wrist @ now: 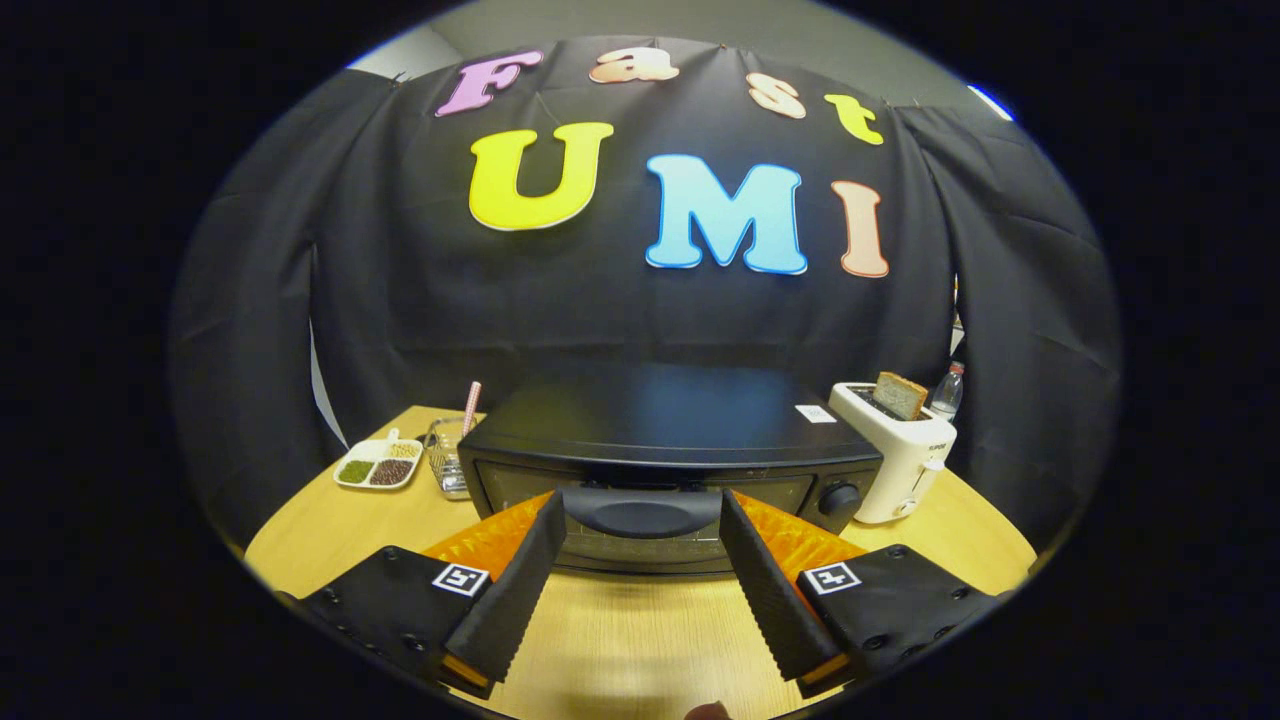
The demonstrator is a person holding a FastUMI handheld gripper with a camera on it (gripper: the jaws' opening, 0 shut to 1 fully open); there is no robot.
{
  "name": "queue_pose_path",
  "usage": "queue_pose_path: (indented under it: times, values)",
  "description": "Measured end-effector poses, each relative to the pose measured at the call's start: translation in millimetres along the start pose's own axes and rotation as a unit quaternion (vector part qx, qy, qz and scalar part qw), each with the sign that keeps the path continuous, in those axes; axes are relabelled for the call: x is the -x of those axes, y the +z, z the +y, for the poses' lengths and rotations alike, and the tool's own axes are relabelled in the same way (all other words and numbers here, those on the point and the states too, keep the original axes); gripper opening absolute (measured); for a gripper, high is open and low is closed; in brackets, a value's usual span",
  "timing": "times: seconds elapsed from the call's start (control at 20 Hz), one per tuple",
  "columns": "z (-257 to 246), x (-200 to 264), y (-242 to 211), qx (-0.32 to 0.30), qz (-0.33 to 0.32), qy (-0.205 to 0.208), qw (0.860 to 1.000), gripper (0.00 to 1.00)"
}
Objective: Open the toaster oven, put the food inside, and close the toaster oven door.
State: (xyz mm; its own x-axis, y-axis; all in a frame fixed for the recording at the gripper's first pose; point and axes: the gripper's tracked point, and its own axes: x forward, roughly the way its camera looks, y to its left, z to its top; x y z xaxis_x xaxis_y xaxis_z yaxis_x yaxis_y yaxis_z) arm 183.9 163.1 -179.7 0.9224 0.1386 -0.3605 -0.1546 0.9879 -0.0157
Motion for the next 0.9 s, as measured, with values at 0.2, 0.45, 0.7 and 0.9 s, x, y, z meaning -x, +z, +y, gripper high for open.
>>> queue_pose_path:
  times: [0.2,0.45,0.7,0.9]
  values:
    - [-19.6,58.4,17.7,-0.002,-0.035,-0.001,0.999,0.98]
    - [-64.0,132.8,38.7,0.005,-0.077,-0.023,0.997,0.98]
    - [-103.0,175.6,56.9,0.006,-0.108,-0.040,0.993,0.98]
    - [-132.3,194.8,61.2,0.008,-0.122,-0.047,0.991,0.98]
